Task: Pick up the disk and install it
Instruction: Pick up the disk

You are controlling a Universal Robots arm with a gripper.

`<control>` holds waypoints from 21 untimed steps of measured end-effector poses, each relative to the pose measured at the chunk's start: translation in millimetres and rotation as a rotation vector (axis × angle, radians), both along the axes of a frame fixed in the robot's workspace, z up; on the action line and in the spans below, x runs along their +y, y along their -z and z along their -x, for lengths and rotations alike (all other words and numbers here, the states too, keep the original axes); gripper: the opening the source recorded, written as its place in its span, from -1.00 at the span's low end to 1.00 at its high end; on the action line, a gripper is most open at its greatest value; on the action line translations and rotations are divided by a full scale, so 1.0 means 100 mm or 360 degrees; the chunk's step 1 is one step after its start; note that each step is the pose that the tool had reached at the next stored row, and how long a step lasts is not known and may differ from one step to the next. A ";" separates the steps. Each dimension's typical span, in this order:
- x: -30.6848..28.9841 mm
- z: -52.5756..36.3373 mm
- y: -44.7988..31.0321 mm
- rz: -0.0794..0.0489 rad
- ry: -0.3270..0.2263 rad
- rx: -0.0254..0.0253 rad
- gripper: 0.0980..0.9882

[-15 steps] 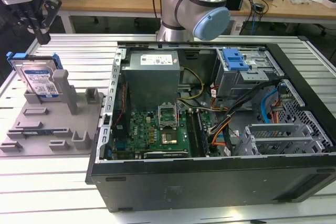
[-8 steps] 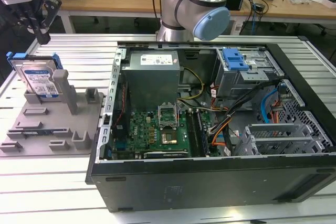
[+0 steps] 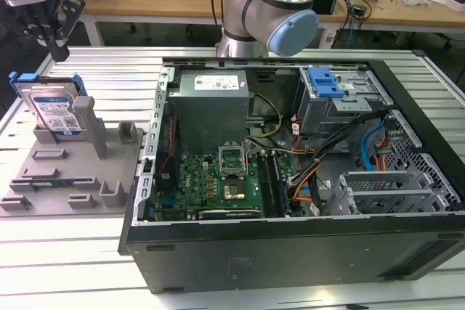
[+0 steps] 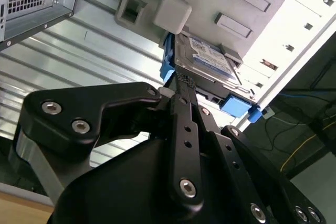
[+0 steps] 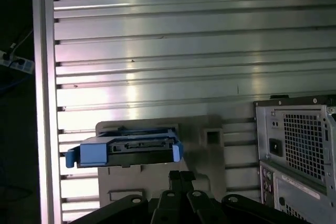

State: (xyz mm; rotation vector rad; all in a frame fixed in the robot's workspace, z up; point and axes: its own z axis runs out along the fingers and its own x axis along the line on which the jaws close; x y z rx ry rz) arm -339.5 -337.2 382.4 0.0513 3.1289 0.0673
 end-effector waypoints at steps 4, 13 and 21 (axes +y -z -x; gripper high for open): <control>0.002 0.001 0.001 -0.0001 -0.0143 0.00091 -0.98; 0.002 0.000 0.010 -0.0007 -0.0373 0.00211 -0.98; 0.002 0.003 0.012 -0.0008 -0.0567 0.00392 -0.84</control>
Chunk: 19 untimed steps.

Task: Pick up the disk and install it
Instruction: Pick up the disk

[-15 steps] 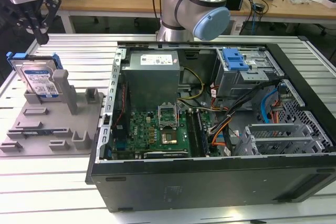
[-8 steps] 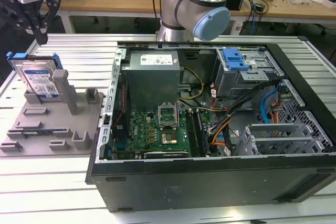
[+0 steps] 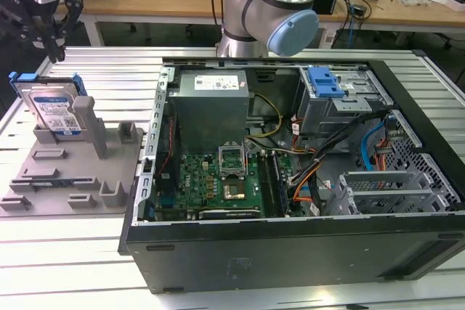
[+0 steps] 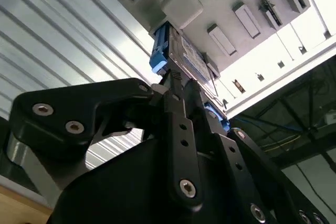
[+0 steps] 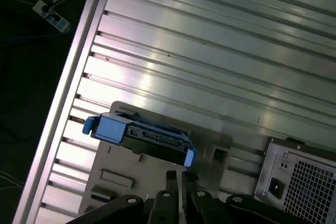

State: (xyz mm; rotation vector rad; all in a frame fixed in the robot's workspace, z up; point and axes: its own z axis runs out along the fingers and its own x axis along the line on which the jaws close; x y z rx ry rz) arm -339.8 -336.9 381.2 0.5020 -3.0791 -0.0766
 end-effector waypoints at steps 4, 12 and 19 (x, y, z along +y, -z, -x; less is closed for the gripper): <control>-0.001 0.007 0.004 0.0000 -0.0103 0.00108 -0.14; 0.000 0.026 0.021 0.0000 -0.0263 0.00241 -0.10; 0.001 0.143 0.028 0.0007 -0.0314 0.00279 0.03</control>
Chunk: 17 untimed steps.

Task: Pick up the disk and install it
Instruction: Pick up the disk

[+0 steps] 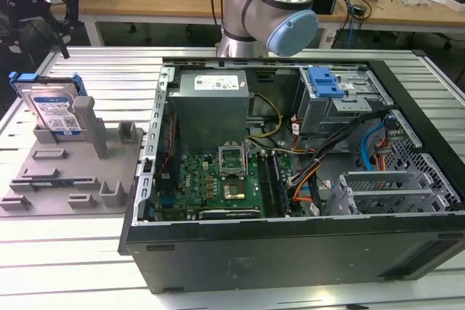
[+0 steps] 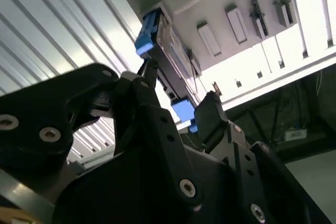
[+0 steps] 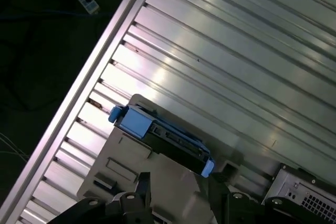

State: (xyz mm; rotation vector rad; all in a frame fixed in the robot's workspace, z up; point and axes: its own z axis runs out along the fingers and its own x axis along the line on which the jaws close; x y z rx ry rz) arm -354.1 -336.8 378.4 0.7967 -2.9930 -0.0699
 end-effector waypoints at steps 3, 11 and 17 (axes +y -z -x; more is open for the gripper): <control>0.001 0.010 0.006 0.0000 -0.0173 -0.00002 0.03; 0.001 0.010 0.023 0.0000 -0.0533 0.00000 0.03; 0.001 0.010 0.025 0.0000 -0.0727 -0.00001 0.03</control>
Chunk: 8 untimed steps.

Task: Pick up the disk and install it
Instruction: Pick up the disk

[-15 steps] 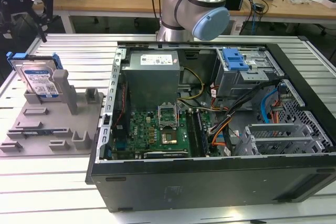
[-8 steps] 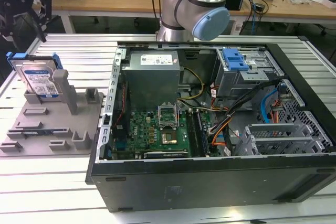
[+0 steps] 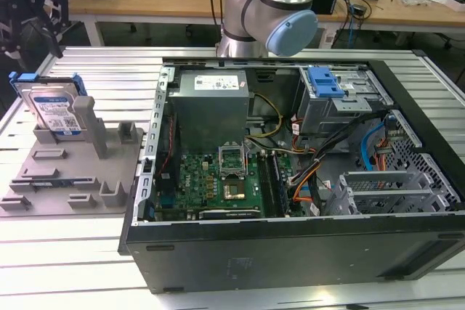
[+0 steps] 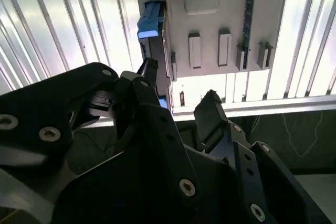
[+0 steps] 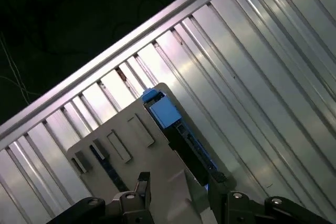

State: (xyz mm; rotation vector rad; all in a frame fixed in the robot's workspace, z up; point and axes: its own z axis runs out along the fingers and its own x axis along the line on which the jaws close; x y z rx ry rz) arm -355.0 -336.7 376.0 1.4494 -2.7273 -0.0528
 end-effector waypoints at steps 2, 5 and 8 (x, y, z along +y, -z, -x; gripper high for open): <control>0.000 0.000 0.001 0.0000 -0.0117 -0.00002 0.03; 0.000 0.000 0.002 0.0000 -0.0278 -0.00037 0.03; 0.000 -0.001 0.002 0.0001 -0.0381 -0.00135 0.03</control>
